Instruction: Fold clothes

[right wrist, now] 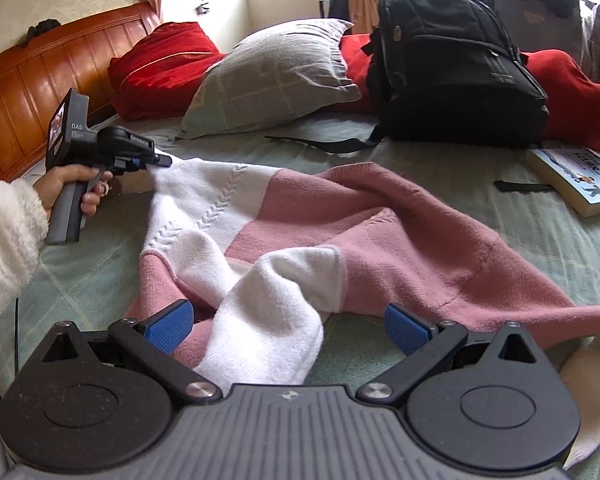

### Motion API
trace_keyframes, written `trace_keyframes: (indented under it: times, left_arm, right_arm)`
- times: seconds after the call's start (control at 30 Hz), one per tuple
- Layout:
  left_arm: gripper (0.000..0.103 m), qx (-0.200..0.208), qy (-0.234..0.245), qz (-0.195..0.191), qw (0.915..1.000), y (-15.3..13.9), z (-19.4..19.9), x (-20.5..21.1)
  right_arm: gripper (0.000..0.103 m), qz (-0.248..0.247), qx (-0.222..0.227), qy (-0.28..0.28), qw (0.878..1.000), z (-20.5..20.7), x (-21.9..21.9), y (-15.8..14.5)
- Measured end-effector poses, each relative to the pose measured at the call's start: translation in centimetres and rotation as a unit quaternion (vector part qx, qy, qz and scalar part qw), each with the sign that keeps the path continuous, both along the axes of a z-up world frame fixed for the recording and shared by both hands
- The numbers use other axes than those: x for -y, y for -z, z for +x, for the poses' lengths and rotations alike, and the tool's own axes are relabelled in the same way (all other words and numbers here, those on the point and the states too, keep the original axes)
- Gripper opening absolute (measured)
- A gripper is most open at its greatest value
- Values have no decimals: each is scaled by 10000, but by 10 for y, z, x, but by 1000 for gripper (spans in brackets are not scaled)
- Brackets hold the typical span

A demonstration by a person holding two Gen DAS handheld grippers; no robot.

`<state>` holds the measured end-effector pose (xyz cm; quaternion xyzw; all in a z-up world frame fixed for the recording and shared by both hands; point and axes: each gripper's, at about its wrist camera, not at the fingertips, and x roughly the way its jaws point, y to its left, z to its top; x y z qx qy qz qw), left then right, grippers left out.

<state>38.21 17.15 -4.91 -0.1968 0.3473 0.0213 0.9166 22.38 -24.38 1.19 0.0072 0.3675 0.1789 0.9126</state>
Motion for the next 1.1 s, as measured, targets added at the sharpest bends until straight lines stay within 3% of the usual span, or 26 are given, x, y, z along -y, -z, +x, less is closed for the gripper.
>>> trace_keyframes:
  times: [0.33, 0.47, 0.53, 0.73, 0.83, 0.9, 1.1]
  left_arm:
    - [69, -329, 683, 121, 9970, -6, -77, 31]
    - [75, -535, 1025, 70, 9933, -1, -119, 53]
    - [80, -612, 1144, 248, 9912, -1, -140, 66]
    - [86, -591, 1443, 1587, 9749, -12, -200, 111]
    - [89, -488, 1599, 1938, 9667, -18, -226, 128]
    - [92, -453, 1673, 1927, 9658, -19, -237, 136]
    - [94, -386, 1768, 1900, 9650, -19, -268, 154]
  right_arm:
    - [103, 135, 13, -201, 9997, -10, -9, 3]
    - [103, 210, -68, -166, 9996, -19, -7, 7]
    - [103, 285, -136, -125, 9994, -24, -4, 10]
    - [103, 565, -489, 144, 9971, -27, 4, 30]
    - [103, 757, -584, 363, 9948, -20, 3, 38]
    - [103, 868, -601, 484, 9932, -17, 2, 43]
    - [103, 451, -614, 1143, 9905, -17, 21, 57]
